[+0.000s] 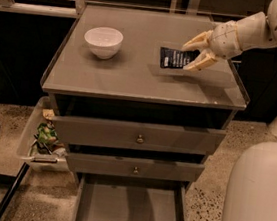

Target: Pick rxbar blueberry from bottom drawer and place on counter

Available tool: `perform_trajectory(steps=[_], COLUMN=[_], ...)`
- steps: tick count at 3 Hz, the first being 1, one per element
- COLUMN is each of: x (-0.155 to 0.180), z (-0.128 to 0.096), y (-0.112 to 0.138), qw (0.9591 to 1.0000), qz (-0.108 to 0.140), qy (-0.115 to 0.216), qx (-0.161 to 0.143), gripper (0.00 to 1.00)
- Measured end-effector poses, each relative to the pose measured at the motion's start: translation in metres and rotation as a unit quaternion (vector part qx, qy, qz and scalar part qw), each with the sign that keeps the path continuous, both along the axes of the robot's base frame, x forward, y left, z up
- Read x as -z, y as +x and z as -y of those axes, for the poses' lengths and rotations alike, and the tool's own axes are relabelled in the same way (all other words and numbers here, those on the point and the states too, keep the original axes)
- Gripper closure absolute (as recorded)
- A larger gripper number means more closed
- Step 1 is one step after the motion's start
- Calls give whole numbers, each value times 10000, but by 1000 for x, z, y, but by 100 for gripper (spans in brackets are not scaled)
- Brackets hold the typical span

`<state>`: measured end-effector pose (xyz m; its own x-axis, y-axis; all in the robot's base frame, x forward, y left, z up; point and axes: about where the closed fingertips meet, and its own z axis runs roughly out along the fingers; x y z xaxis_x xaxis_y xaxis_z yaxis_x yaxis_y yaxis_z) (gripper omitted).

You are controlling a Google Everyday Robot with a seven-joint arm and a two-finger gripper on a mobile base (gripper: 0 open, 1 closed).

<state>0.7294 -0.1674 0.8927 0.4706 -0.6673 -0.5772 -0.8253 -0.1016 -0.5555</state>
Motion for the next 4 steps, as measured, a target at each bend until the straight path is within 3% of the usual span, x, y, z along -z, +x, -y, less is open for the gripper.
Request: perform_trajectory(steps=[3, 4], x=[0, 0], z=[0, 0], y=[0, 0], qw=[10000, 10000], qz=[0, 0], qy=[0, 0], qx=[0, 0], gripper=[13, 0])
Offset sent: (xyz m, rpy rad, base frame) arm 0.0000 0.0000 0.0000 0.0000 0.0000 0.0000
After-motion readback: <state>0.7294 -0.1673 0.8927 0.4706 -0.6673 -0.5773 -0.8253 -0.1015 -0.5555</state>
